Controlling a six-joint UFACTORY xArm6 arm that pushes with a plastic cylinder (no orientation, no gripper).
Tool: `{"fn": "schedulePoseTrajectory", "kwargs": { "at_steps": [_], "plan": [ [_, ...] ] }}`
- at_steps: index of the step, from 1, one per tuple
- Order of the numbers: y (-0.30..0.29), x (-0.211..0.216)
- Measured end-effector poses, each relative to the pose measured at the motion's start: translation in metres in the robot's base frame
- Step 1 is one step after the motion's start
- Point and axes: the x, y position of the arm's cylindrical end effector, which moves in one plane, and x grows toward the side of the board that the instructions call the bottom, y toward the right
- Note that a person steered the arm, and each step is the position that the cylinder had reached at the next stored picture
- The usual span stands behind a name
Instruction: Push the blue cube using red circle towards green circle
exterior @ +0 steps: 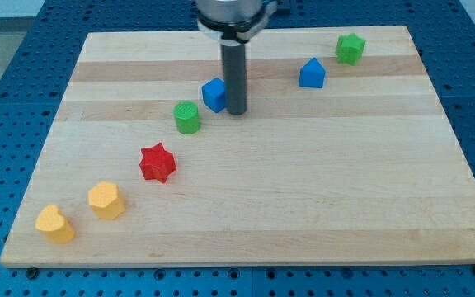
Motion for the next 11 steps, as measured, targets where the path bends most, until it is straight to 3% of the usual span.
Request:
{"fn": "schedulePoseTrajectory", "kwargs": {
  "at_steps": [1, 2, 3, 9, 10, 11],
  "plan": [
    [0.048, -0.029],
    [0.054, -0.087],
    [0.052, -0.092],
    [-0.130, -0.073],
    [-0.135, -0.072],
    [-0.097, -0.072]
  ]
}}
